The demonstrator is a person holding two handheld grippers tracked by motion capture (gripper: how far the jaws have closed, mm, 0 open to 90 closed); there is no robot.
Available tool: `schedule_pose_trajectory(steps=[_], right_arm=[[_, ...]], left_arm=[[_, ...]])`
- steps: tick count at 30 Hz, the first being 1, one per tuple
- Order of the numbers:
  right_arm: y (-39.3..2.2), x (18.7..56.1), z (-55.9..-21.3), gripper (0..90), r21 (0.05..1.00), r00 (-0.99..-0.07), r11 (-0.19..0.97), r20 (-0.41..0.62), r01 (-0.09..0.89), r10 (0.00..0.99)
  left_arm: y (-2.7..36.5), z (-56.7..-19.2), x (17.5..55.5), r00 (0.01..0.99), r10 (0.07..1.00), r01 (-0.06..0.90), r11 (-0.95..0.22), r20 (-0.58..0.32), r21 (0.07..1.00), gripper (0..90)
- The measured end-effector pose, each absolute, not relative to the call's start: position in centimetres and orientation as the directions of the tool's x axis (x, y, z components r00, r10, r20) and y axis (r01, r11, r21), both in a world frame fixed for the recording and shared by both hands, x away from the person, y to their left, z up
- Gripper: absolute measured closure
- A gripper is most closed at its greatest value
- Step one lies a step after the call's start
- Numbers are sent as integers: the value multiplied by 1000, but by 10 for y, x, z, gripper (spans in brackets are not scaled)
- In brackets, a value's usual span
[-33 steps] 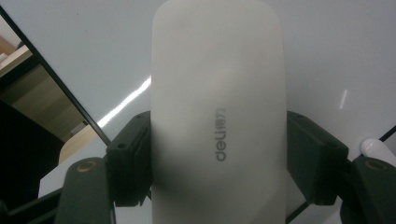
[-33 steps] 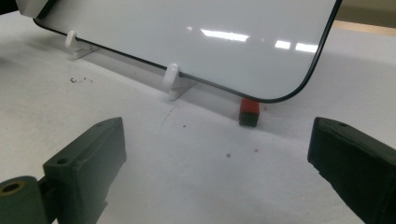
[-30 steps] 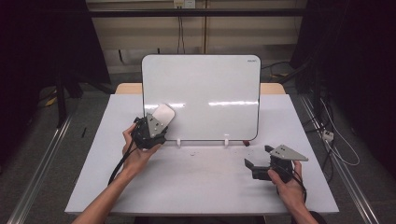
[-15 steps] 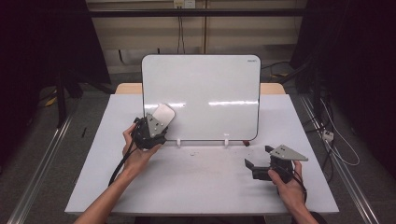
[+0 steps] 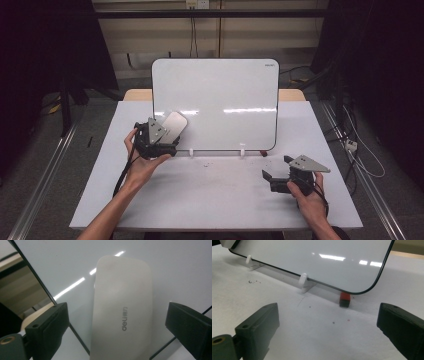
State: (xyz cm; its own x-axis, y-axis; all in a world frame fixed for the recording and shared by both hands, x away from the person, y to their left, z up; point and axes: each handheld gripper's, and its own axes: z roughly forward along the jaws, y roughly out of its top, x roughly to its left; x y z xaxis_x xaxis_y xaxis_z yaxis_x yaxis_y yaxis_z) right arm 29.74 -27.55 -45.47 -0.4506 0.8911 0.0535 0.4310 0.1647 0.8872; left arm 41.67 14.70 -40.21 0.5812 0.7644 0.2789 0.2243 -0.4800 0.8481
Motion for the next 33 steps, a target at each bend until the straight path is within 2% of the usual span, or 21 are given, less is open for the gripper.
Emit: schedule_pose_trajectory(steps=[3, 8, 11, 13, 15, 17, 21, 26, 28, 30, 33], right_arm=[[-276, 297, -455, 41, 886, -447, 163, 55, 435, 893], [-275, 296, -454, 40, 888, -440, 156, 56, 432, 896], [-273, 298, -454, 41, 889, -441, 158, 54, 430, 896], [-273, 299, -454, 43, 885, -435, 160, 53, 437, 899], [-273, 299, -454, 42, 885, -433, 155, 58, 440, 899], [-273, 298, -454, 39, 886, -432, 153, 57, 437, 900], [-274, 297, -454, 40, 886, -434, 158, 53, 436, 899], [-275, 294, -454, 40, 887, -433, 159, 49, 433, 900], [-276, 293, -453, 40, 889, -429, 154, 52, 432, 902], [-276, 293, -453, 40, 890, -427, 152, 52, 430, 903], [-277, 292, -453, 40, 891, -426, 150, 52, 427, 903]], left_arm=[[149, -399, 416, 587, 759, 210, -479, 282, 852, 44], [156, -396, 416, 578, 787, 260, -427, 214, 866, 42], [161, -393, 413, 606, 776, 280, -413, 174, 867, 42], [161, -390, 407, 582, 784, 253, -426, 215, 868, 42], [164, -388, 403, 594, 788, 278, -388, 160, 879, 42], [164, -387, 397, 581, 795, 276, -396, 177, 876, 43], [162, -385, 384, 625, 773, 292, -363, 110, 885, 42], [162, -384, 369, 636, 765, 286, -354, 100, 890, 42], [164, -385, 366, 611, 784, 286, -352, 113, 891, 43], [169, -387, 365, 618, 783, 318, -331, 71, 888, 43], [176, -391, 362, 597, 799, 336, -334, 75, 881, 43]])
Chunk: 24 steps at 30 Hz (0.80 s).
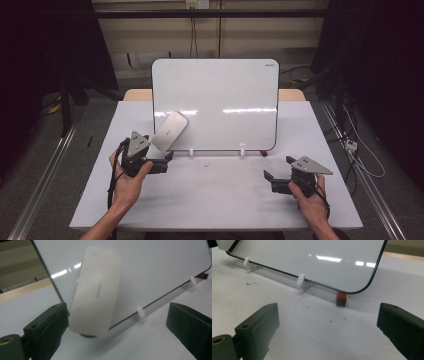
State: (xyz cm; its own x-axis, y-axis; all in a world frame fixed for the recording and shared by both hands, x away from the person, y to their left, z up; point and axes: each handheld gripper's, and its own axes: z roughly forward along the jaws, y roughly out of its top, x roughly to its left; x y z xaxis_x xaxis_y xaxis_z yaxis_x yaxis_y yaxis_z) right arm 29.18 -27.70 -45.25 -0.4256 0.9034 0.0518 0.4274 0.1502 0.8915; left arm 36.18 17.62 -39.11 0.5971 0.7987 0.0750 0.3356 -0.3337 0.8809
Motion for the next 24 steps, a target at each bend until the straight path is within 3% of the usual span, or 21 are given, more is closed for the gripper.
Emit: schedule_pose_trajectory(steps=[24], right_arm=[[-280, 288, -452, 40, 893, -419, 147, 50, 425, 907]], left_arm=[[206, -418, 328, 560, 827, 426, -342, 53, 838, 45]])
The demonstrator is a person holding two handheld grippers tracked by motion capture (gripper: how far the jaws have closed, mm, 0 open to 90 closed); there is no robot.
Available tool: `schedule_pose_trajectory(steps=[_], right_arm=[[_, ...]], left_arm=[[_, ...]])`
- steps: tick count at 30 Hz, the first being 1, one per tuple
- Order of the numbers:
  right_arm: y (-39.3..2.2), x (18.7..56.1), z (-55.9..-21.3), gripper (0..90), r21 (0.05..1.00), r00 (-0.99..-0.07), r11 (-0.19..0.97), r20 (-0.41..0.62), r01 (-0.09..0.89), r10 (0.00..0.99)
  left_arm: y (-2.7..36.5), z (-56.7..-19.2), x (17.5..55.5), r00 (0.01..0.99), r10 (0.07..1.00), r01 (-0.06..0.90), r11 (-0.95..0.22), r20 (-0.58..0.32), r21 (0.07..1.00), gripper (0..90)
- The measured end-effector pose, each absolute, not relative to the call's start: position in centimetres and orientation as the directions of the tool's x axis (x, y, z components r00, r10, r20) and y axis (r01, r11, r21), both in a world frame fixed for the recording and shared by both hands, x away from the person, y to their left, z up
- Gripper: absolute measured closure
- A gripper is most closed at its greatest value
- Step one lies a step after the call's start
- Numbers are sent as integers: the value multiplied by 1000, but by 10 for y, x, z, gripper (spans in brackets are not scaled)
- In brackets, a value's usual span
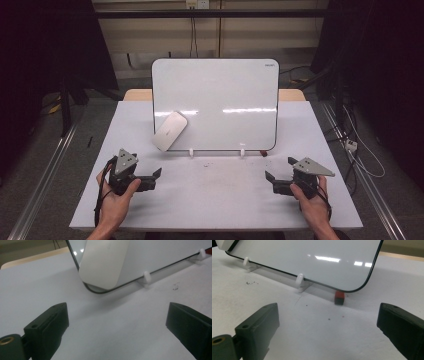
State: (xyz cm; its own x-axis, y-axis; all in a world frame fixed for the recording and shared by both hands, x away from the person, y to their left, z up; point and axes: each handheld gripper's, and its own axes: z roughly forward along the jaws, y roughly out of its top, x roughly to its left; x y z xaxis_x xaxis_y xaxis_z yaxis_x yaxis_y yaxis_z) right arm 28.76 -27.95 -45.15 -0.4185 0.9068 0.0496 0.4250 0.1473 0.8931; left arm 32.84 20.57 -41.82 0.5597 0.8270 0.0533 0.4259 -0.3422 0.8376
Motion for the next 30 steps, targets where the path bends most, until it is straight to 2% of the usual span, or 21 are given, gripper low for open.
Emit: schedule_pose_trajectory(steps=[17, 20, 30], right_arm=[[-279, 288, -452, 40, 892, -421, 150, 49, 427, 906], [-279, 288, -452, 40, 892, -422, 148, 52, 428, 905], [-281, 289, -453, 41, 891, -419, 147, 53, 430, 907]], left_arm=[[213, -434, 318, 547, 837, 420, -285, 10, 861, 45], [214, -434, 314, 516, 857, 412, -268, 20, 871, 42], [213, -434, 317, 520, 854, 408, -265, 17, 874, 38]])
